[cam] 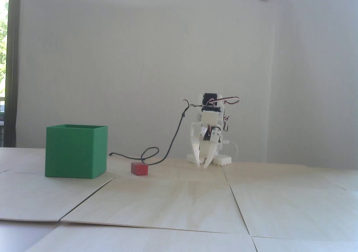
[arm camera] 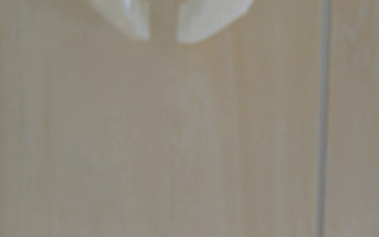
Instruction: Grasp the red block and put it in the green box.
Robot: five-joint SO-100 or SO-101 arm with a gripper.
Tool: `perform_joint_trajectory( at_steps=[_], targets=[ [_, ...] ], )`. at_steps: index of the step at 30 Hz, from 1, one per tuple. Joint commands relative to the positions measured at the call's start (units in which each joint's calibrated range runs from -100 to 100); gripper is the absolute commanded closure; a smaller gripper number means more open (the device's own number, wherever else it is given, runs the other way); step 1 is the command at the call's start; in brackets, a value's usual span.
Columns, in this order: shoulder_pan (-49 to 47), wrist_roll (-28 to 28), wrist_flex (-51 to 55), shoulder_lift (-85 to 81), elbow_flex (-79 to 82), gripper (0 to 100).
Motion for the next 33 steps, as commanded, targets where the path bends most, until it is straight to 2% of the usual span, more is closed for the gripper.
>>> perform_joint_trajectory(
  at_steps=[1, 33],
  targets=[
    [-0.44, -0.20, 2.02, -0.97, 0.82, 98],
    [-0.20, -0.31, 1.26, -0.97, 0.73, 98]
  ],
)
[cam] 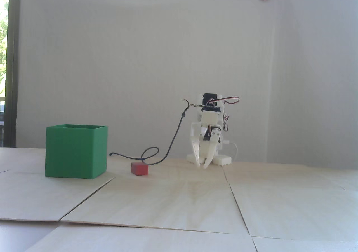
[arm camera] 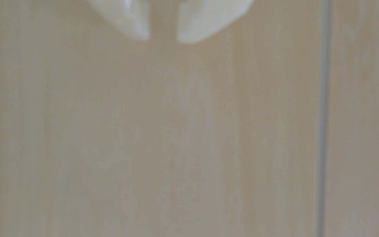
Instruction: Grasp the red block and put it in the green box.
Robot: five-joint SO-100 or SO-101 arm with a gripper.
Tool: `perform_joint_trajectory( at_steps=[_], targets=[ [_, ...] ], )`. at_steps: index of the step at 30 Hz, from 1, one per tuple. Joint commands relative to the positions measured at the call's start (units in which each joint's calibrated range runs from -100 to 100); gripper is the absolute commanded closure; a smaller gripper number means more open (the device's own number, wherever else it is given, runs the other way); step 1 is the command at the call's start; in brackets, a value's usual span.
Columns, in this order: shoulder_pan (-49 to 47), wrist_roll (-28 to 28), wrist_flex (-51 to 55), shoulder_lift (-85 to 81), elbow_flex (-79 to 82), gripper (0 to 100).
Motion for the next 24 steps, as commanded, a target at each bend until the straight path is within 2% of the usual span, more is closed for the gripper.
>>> perform_joint_trajectory(
  at_steps=[1, 6, 15, 19, 24],
  targets=[
    [0.20, -0.36, -0.59, -0.97, 0.64, 98],
    [3.66, -6.40, -10.12, -0.97, -4.15, 98],
    [3.34, -10.72, -10.37, 0.38, -17.37, 98],
    [2.61, -11.86, -10.62, 8.90, -22.34, 98],
    [2.85, -15.66, -10.62, 28.25, -39.11, 98]
  ],
)
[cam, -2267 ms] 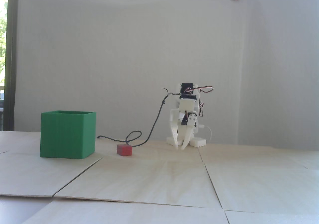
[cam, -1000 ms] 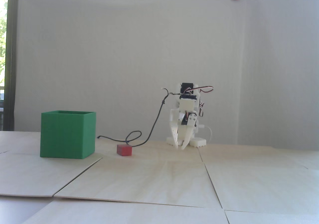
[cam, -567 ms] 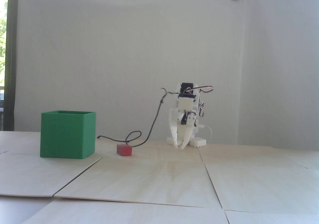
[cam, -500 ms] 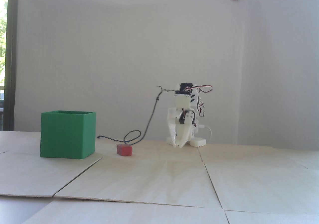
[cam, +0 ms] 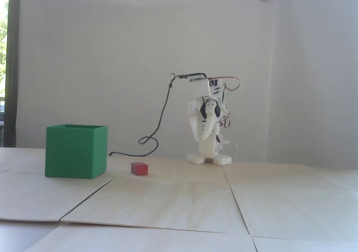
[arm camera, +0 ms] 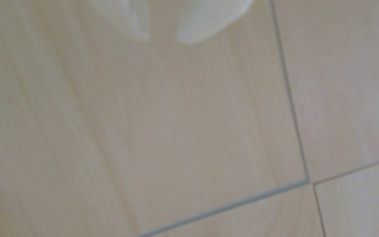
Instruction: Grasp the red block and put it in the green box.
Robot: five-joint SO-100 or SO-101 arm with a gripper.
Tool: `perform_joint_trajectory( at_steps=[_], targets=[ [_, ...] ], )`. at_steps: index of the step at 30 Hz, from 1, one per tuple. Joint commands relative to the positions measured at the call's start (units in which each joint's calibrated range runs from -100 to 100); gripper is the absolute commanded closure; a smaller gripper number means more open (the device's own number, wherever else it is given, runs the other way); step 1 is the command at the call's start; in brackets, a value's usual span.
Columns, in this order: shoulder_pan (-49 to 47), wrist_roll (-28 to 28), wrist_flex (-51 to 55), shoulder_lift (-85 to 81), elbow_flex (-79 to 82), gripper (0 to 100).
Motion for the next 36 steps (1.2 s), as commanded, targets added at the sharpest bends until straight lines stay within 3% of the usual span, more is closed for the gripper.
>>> perform_joint_trajectory(
  at_steps=[1, 11, 20, 25, 29, 33, 36],
  targets=[
    [0.19, -3.35, -2.31, 18.22, -19.46, 98],
    [3.49, -12.46, -1.55, 57.46, -53.98, 98],
    [7.75, -17.35, -2.22, 78.62, -60.10, 98],
    [10.65, -22.92, -0.96, 86.20, -63.03, 98],
    [14.35, -28.85, 7.31, 91.09, -69.33, 98],
    [19.17, -37.13, 22.32, 95.44, -76.08, 98],
    [21.42, -38.80, 28.98, 96.62, -78.29, 98]
  ],
)
